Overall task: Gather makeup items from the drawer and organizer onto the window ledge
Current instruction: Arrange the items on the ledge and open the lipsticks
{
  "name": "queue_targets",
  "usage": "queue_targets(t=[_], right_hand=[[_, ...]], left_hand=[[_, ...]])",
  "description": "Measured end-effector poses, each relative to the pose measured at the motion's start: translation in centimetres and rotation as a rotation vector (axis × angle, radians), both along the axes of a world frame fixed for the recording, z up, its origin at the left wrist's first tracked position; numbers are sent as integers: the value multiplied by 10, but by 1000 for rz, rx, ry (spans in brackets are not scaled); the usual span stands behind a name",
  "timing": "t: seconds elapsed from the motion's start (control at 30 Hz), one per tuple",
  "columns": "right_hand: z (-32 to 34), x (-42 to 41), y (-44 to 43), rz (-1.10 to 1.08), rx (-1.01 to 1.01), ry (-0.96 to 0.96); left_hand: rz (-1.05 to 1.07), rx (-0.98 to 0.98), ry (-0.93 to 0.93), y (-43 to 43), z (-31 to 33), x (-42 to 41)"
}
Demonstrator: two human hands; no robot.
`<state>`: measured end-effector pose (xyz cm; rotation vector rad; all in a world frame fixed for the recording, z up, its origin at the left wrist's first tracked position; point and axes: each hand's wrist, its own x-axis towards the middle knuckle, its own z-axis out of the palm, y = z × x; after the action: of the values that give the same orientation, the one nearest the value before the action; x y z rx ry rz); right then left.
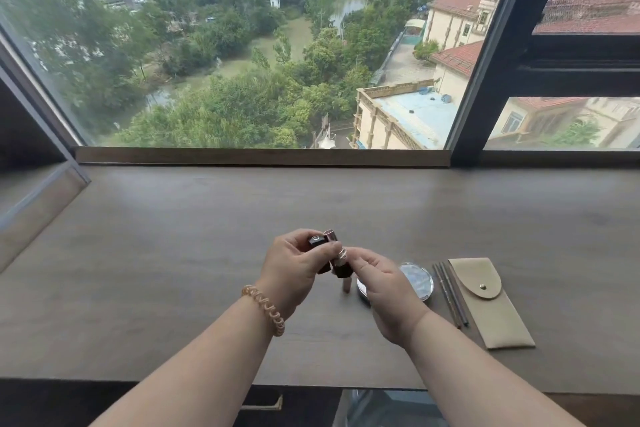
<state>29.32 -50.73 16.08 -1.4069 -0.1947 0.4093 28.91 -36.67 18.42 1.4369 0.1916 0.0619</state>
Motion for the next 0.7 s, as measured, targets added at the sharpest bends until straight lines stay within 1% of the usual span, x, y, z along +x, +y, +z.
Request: queue_targets(t=[0.13, 0.27, 0.3, 0.4, 0.47, 0.6, 0.63, 0.7], right_hand=[[-2, 1, 3, -42, -56, -83], [-2, 1, 5, 49, 69, 10], [-3, 1, 5, 55, 56, 15], [-7, 2, 5, -5, -92, -35], [-9, 2, 6, -41, -65, -23], [-9, -1, 5, -16, 35, 22], [-9, -1, 5, -12, 29, 26], [-12, -1, 5, -25, -55, -3]], left_hand=[[-49, -6, -4, 4, 0, 0], [-62, -5, -15, 9, 0, 1], [-64, -5, -14, 10, 0, 1], [-73, -8, -7, 11, -2, -1], [-85, -5, -2, 10, -3, -2], [-92, 6, 7, 13, -6, -1], [-95, 10, 8, 13, -6, -1], [-102, 19, 10, 13, -7, -2]])
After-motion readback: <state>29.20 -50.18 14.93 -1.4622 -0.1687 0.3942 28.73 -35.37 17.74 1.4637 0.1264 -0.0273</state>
